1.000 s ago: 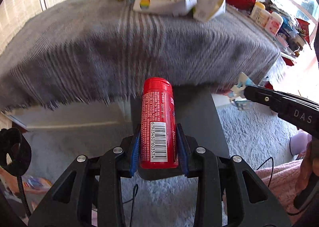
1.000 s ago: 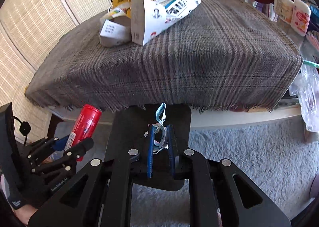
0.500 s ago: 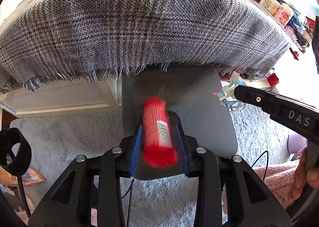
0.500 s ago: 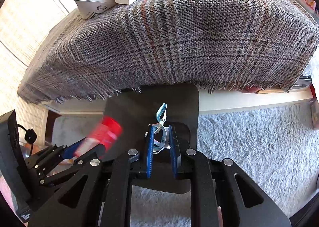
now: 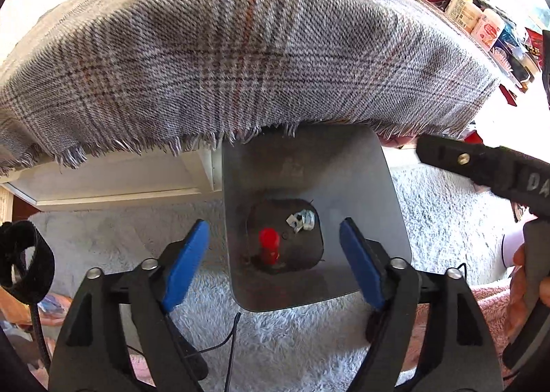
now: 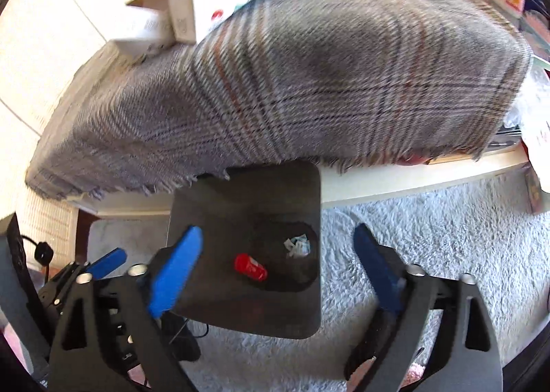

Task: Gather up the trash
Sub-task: 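Grasp the white medicine box with the right tool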

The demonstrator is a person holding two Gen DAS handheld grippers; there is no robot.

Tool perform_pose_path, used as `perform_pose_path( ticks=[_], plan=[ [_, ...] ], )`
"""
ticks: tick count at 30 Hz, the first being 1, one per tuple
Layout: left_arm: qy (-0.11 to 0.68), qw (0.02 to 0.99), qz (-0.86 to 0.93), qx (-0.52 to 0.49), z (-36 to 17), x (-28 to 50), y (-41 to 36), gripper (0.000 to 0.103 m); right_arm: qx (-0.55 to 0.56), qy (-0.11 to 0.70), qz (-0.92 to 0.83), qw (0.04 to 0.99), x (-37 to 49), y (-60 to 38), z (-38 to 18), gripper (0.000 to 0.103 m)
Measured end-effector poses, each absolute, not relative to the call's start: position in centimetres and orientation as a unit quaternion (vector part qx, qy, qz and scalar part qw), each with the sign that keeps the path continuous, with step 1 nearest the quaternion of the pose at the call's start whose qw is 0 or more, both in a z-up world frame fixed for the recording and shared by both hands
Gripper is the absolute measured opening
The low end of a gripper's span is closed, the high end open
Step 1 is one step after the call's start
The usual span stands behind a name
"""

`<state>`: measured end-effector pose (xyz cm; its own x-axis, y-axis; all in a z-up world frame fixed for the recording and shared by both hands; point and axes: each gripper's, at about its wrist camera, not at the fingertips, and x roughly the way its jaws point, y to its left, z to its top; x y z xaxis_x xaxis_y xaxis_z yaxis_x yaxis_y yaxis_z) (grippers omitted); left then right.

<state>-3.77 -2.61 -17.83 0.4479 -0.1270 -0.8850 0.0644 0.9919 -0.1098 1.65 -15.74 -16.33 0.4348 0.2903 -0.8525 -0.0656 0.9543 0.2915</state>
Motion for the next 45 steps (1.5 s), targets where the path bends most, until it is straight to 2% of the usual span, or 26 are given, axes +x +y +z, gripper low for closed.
perform_pose_path(
  ticks=[8, 11, 14, 21, 31, 43, 45],
  plan=[
    [0.515, 0.855, -0.046, -0.034, -15.1, -3.9, -0.8, 0.083, 0.093, 0.498, 0.115, 0.854, 2.1, -16.2, -11.9, 0.096],
    [0.503, 0.863, -0.047, -0.019, -12.9, -3.2, -0.8, 0.085, 0.078, 0.476, 0.115, 0.868, 3.0, -16.5, -8.8, 0.096],
    [0.481, 0.876, -0.044, -0.010, -10.3, -2.0, -0.6, 0.093, 0.064, 0.458, 0.106, 0.880, 4.5, -17.0, -6.1, 0.096],
    [0.451, 0.891, -0.042, 0.018, -5.5, 2.5, -0.2, 0.095, 0.071, 0.435, 0.092, 0.893, 8.8, -18.3, -2.7, 0.096],
    [0.443, 0.895, -0.053, 0.021, -4.7, 7.9, -1.7, 0.095, 0.129, 0.457, 0.122, 0.871, 14.3, -16.2, -4.3, 0.096],
    [0.452, 0.890, -0.065, 0.019, -6.0, 9.9, -2.3, 0.095, 0.113, 0.505, 0.110, 0.849, 17.3, -13.2, -8.1, 0.096],
    [0.451, 0.890, -0.069, 0.012, -6.1, 10.0, -2.2, 0.095, 0.119, 0.505, 0.108, 0.848, 17.4, -13.6, -8.5, 0.091]
  ],
)
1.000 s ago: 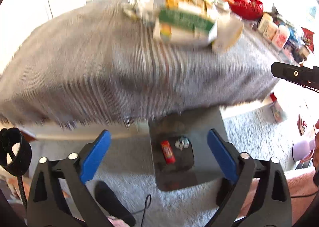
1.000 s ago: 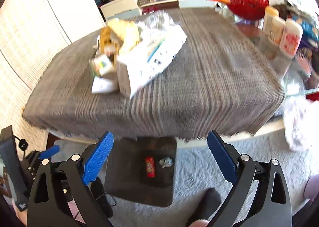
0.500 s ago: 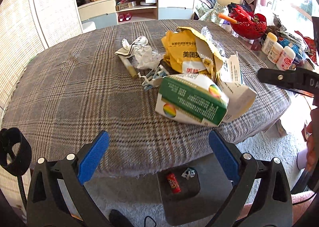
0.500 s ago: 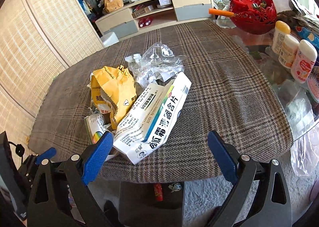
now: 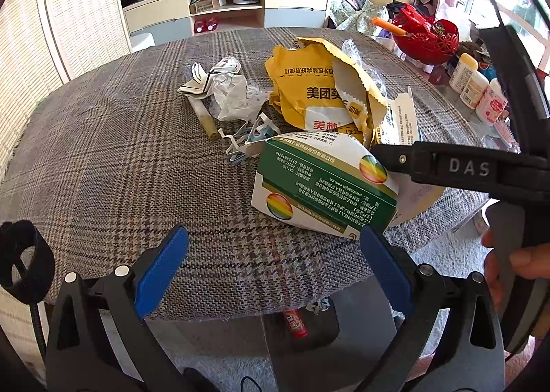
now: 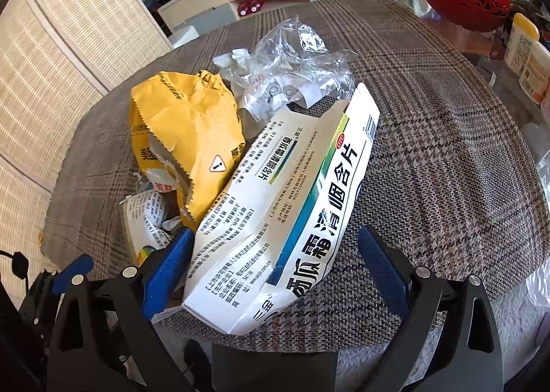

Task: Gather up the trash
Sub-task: 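Grasp the white medicine box with the right tool, then grasp the green-and-white box with the left tool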

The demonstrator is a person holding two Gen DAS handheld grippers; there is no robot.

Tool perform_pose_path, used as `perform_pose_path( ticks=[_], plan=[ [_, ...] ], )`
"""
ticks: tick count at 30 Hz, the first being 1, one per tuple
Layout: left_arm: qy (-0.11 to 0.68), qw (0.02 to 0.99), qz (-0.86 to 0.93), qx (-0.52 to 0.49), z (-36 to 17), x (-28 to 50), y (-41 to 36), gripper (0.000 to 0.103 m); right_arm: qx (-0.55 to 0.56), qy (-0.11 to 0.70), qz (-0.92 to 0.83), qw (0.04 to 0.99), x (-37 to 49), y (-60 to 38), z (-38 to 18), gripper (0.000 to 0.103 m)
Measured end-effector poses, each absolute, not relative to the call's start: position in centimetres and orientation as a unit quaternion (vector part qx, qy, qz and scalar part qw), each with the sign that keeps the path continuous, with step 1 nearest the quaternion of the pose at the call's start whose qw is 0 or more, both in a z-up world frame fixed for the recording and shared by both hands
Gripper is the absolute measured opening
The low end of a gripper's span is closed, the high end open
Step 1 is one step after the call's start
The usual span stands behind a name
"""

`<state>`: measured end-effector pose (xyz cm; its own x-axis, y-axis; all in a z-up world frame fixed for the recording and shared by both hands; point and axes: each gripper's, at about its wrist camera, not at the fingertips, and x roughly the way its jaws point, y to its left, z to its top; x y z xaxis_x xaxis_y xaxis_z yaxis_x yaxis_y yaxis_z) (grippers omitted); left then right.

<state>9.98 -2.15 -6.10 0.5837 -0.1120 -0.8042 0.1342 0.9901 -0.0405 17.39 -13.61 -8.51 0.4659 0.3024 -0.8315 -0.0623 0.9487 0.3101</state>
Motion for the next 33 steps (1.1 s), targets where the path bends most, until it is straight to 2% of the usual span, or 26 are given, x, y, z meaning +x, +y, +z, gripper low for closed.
perform_pose_path(
  ticks=[1, 4, 16, 33],
  plan=[
    [0.451, 0.889, -0.072, 0.009, -6.1, 10.1, -2.2, 0.095, 0.123, 0.503, 0.114, 0.848, 17.4, -13.9, -8.5, 0.085],
    [0.450, 0.890, -0.076, 0.006, -6.0, 10.4, -2.6, 0.095, 0.103, 0.494, 0.101, 0.857, 17.2, -14.8, -8.0, 0.083],
    [0.446, 0.889, -0.101, 0.028, -6.3, 10.6, -6.9, 0.095, 0.116, 0.484, 0.081, 0.864, 16.2, -20.4, -7.7, 0.082],
    [0.460, 0.882, -0.103, 0.005, -7.9, 14.2, -6.4, 0.096, 0.105, 0.488, 0.126, 0.857, 14.7, -18.8, -7.7, 0.082]
  ],
)
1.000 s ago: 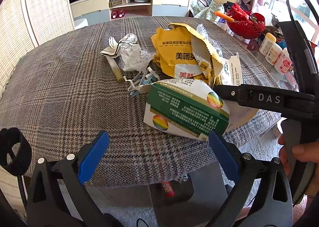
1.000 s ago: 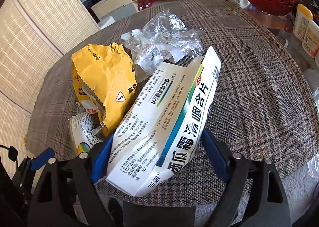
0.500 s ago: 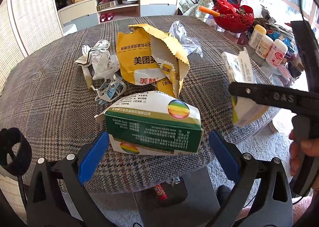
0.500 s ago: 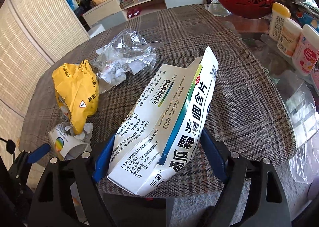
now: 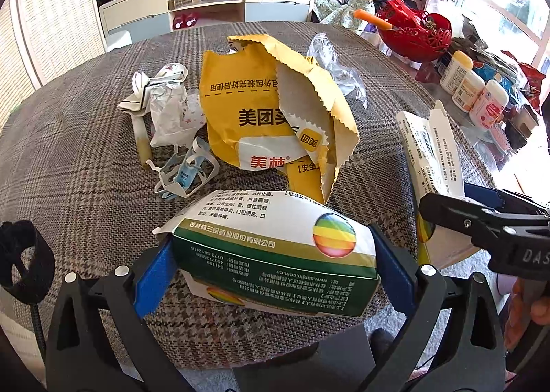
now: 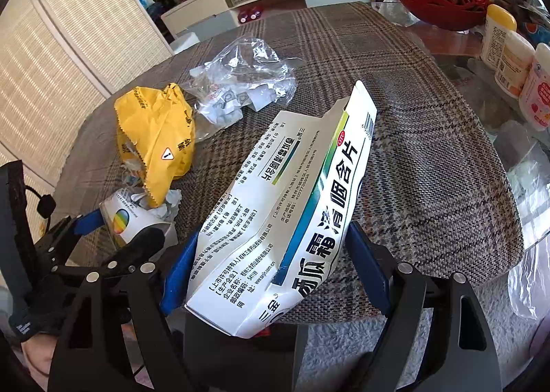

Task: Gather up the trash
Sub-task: 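Grasp the green-and-white box with the left tool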

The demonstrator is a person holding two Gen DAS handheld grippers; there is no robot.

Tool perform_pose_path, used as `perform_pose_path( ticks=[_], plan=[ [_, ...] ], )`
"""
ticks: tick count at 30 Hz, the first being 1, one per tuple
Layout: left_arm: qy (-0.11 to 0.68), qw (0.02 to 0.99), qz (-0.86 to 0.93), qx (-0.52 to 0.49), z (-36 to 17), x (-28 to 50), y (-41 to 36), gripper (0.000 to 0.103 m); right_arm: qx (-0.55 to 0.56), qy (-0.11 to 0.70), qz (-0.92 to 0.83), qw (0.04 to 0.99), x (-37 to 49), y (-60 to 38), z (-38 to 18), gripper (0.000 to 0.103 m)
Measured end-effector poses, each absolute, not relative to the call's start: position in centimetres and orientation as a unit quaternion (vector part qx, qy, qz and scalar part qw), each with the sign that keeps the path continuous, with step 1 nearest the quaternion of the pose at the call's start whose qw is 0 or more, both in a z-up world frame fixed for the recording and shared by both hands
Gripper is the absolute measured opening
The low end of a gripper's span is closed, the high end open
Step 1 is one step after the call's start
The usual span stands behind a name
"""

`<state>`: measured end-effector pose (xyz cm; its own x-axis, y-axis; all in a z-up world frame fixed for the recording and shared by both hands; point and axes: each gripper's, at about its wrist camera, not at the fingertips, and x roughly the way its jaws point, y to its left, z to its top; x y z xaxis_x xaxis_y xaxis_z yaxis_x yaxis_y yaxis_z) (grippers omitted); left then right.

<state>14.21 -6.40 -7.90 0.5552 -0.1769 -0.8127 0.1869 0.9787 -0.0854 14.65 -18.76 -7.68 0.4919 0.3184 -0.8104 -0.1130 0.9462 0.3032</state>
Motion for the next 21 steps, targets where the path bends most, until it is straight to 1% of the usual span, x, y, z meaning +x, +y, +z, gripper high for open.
perform_pose_path(
  ticks=[11, 21],
  plan=[
    [0.448, 0.885, -0.127, 0.006, -7.8, 13.5, -6.3, 0.092, 0.117, 0.483, 0.121, 0.859, 12.9, -19.7, -7.9, 0.082],
    [0.426, 0.897, -0.119, 0.027, -6.3, 8.9, -5.4, 0.092, 0.098, 0.466, 0.134, 0.869, 10.7, -19.2, -6.8, 0.082]
  ],
)
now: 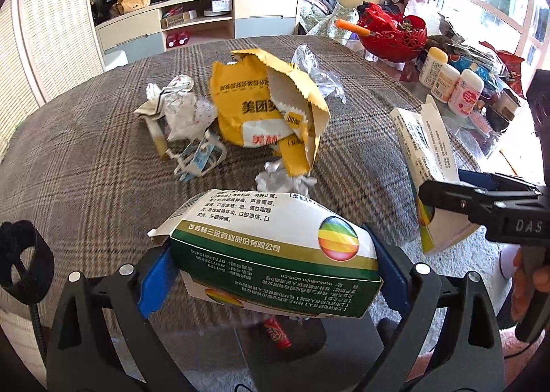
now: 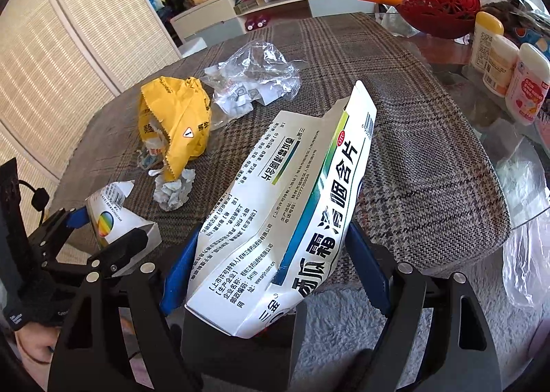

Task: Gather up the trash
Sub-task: 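Grasp the green-and-white box with the left tool, then lower both boxes over the bin and open both tools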

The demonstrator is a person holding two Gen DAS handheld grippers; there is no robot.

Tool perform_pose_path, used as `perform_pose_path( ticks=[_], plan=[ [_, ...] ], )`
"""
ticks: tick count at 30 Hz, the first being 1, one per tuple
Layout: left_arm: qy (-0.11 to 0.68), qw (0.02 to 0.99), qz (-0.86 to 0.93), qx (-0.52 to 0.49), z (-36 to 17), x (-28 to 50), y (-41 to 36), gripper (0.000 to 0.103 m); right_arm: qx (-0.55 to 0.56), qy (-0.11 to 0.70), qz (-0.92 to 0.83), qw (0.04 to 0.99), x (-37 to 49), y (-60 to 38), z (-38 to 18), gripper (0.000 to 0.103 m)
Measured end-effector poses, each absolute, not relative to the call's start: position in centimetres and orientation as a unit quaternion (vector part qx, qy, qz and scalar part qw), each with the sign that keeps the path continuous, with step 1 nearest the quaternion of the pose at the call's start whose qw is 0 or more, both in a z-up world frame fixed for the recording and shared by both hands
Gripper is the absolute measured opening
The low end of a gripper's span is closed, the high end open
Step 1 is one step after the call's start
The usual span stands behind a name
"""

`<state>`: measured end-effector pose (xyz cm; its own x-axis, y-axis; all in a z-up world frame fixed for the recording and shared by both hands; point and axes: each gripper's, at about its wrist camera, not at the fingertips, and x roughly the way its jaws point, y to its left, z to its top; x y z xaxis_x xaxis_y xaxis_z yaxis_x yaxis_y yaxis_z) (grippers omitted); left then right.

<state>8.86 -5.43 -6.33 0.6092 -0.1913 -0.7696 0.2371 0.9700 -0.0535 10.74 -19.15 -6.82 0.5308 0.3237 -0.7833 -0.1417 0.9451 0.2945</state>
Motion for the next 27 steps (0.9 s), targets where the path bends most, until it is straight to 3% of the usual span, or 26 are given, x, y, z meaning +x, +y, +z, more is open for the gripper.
perform_pose_path(
  ticks=[9, 27],
  plan=[
    [0.424, 0.900, -0.104, -0.013, -6.8, 2.1, -3.4, 0.092, 0.084, 0.453, 0.154, 0.874, 6.4, -17.7, -6.8, 0.082],
    [0.502, 0.860, -0.091, -0.015, -17.6, -4.4, -4.4, 0.092, 0.080, 0.528, 0.157, 0.831, 0.4, -14.3, -16.2, 0.080]
  ],
)
